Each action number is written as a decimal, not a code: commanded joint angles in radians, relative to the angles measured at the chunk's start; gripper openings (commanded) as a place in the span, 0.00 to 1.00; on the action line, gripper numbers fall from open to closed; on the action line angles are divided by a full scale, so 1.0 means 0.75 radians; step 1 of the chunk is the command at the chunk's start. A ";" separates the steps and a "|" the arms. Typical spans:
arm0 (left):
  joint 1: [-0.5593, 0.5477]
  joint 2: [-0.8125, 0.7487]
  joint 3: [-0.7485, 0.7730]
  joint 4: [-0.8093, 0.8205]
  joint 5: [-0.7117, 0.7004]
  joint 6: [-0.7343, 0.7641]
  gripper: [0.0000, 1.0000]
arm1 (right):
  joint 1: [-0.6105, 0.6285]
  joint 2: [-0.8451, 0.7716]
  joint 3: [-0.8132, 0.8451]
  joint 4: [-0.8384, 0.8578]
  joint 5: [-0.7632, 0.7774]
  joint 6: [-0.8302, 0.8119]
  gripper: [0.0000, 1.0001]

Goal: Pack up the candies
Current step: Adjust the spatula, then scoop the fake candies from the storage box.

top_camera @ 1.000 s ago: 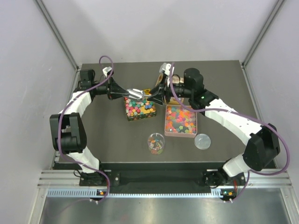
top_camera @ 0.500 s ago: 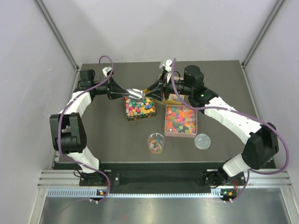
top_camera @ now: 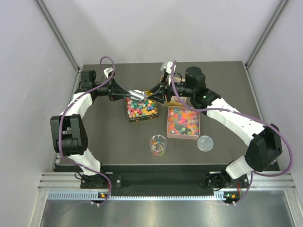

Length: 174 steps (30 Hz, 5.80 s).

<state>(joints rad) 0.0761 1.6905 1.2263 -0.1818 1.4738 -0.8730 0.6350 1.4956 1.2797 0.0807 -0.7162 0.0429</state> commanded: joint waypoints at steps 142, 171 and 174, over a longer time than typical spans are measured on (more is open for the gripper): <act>-0.026 0.706 0.613 0.009 -1.110 0.784 0.62 | 0.297 0.792 0.875 -1.292 1.063 -0.386 0.00; -0.061 0.252 0.130 -0.028 -1.090 0.847 0.64 | 0.325 0.787 1.137 -1.656 1.288 -1.286 0.00; -0.059 0.239 0.120 -0.030 -1.092 0.855 0.63 | 0.325 0.800 1.116 -1.654 1.337 -1.333 0.00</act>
<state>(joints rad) 0.0345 1.9415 1.3144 -0.2039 0.6392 -0.2409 0.8688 2.1292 2.0777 -1.1080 0.2150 -0.8444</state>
